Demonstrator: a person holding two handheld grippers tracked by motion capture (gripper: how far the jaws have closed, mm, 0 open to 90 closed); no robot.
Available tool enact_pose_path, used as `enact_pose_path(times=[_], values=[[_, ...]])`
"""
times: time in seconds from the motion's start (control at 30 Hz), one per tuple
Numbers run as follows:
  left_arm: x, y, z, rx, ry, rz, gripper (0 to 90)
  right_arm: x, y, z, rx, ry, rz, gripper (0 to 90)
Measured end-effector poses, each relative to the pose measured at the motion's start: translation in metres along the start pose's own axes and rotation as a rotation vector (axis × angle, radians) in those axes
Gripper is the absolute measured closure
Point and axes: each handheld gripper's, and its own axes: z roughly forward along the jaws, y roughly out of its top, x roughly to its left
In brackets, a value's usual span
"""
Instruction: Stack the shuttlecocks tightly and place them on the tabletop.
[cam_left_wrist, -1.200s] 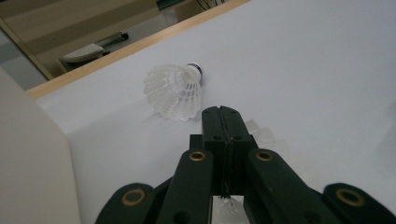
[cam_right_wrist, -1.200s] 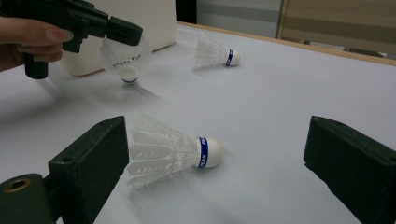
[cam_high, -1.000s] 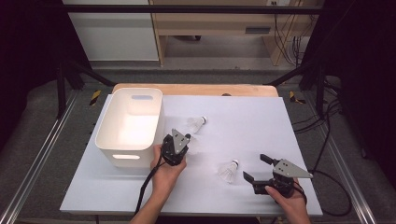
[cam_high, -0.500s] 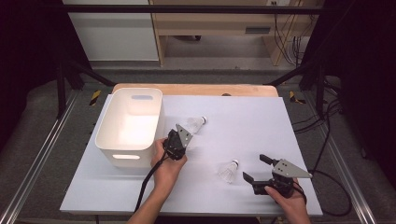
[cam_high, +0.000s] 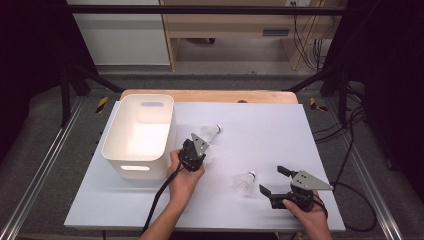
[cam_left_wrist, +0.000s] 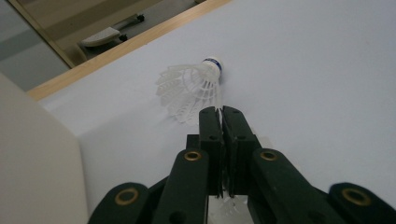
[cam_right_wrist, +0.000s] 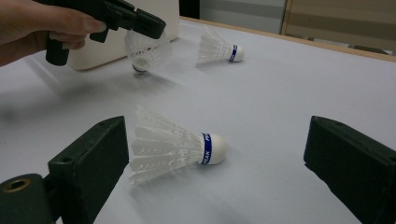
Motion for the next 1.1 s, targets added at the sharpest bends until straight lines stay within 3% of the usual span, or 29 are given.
enact_pose_path(times=[0.13,0.4,0.67,0.9,1.1], values=[[-0.005,0.001,0.006,0.002,-0.029,-0.043,86.0,0.000,0.000,0.000,0.001,0.003,0.002,6.6],[-0.015,0.000,0.013,0.008,-0.041,-0.045,81.5,-0.001,0.000,-0.001,-0.004,0.000,0.002,6.4],[-0.019,0.001,0.011,-0.021,-0.037,-0.014,68.0,-0.002,0.000,-0.002,-0.004,0.000,0.001,6.3],[-0.022,-0.001,0.011,-0.015,-0.078,-0.063,54.1,-0.001,0.000,-0.002,0.001,0.003,-0.002,6.2],[-0.022,-0.002,0.007,-0.051,-0.090,-0.064,38.9,-0.001,0.000,-0.002,0.001,0.003,-0.003,6.2]])
